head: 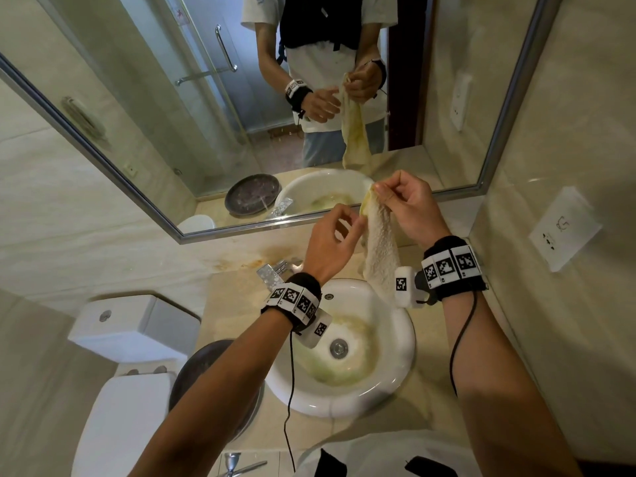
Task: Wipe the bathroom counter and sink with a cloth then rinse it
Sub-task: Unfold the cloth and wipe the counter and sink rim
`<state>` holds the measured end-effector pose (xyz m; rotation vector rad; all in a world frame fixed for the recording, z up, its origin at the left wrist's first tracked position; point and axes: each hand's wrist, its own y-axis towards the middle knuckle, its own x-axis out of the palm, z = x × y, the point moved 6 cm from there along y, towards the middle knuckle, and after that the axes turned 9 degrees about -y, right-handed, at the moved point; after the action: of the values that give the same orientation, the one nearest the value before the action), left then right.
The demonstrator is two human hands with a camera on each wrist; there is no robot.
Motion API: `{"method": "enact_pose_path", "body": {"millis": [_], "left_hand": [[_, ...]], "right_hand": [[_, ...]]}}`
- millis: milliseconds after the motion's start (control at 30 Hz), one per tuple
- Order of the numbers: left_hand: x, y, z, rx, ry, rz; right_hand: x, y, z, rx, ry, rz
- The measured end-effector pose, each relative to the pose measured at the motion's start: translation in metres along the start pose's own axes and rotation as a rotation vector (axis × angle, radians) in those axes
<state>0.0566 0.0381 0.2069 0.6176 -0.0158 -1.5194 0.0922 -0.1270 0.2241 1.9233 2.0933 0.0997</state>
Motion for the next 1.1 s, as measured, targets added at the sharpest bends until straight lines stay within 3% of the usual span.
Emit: {"method": "enact_pose_path", "body": {"millis": [167,233,333,433,533,733,933,1100], "left_hand": [[0.004,0.002,0.001,0.048,0.119,-0.032],[0.009,0.002,-0.006,-0.017,0.159,-0.066],[0.016,0.003,-0.031,-0.311,0.176,-0.117],[0.023,-0.004,-0.051,-0.696,-0.089,-0.178],[0.024,-0.007,-0.052,-0.808,-0.216,-0.126],[0.004,0.000,-0.050,-0.683,-0.050,0.127],[-0.007,0.018,-0.037,-0.439,0.071,0.107],[-0.007,0.019,-0.021,-0.292,-0.025,0.083]], "right_hand": [[0.004,-0.001,0.002,0.000,0.009,-0.065],[0.004,-0.001,0.004,-0.003,-0.001,-0.063],[0.003,-0.001,0.007,0.002,-0.020,-0.065],[0.003,-0.001,0.010,0.012,-0.043,-0.068],[0.000,-0.002,0.009,0.008,-0.031,-0.075],[-0.008,-0.003,0.014,0.034,-0.075,-0.073],[-0.007,-0.001,0.019,0.045,-0.109,-0.043],[-0.008,0.002,0.018,0.047,-0.114,-0.001]]}}
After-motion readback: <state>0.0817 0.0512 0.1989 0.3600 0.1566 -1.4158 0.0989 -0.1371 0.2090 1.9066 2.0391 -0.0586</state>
